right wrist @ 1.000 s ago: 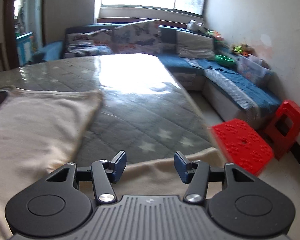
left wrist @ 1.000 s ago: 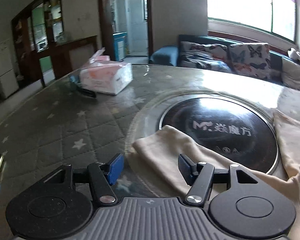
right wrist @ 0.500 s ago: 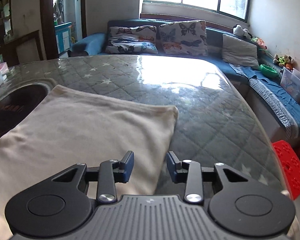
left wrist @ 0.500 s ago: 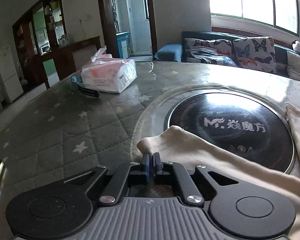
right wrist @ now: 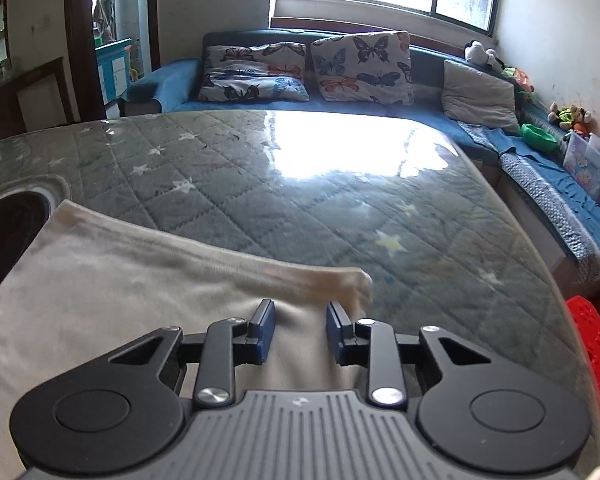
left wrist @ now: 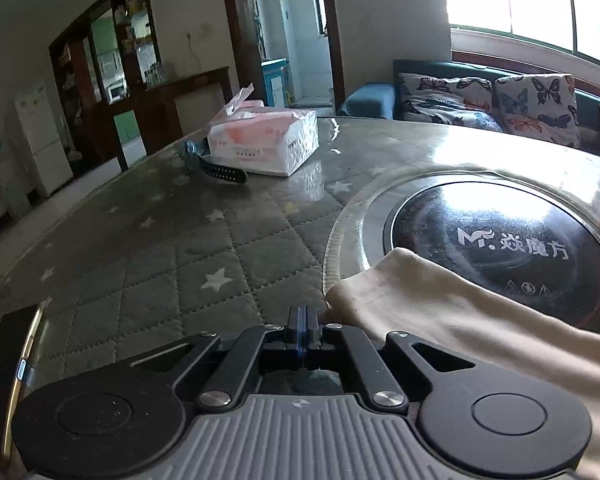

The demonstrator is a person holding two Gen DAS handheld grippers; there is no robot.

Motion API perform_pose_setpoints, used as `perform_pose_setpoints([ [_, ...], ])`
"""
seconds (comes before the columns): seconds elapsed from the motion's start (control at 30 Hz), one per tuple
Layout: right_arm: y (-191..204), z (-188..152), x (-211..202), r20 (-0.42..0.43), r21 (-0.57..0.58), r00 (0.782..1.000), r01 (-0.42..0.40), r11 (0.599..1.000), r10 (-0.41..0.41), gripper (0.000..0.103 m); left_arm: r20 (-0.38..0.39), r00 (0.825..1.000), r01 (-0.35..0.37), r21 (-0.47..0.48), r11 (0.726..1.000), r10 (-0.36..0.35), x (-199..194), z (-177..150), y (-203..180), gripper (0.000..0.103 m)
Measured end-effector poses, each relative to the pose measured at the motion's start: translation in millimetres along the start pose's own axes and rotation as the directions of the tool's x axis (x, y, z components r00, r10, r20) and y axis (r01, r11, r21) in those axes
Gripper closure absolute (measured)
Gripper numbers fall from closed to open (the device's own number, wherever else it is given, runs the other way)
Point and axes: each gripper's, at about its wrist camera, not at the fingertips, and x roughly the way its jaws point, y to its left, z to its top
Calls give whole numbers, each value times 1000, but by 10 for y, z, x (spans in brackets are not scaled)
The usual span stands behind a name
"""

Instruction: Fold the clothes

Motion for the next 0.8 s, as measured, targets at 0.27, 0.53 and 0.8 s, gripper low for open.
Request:
perform_pose_setpoints([
  [0.27, 74, 215, 229, -3, -19, 1000, -11, 1000, 11, 75, 11, 995, 103, 61, 993, -104, -30, 87, -255, 88],
  [0.53, 177, 338, 360, -7, -61, 1000, -9, 998, 9, 75, 7, 999, 31, 74, 997, -32, 107, 90, -247, 58],
  [0.8, 336, 220, 69, -17, -144, 998, -55, 988, 54, 74, 32, 999, 30, 111, 993, -33, 101, 57, -258, 90],
])
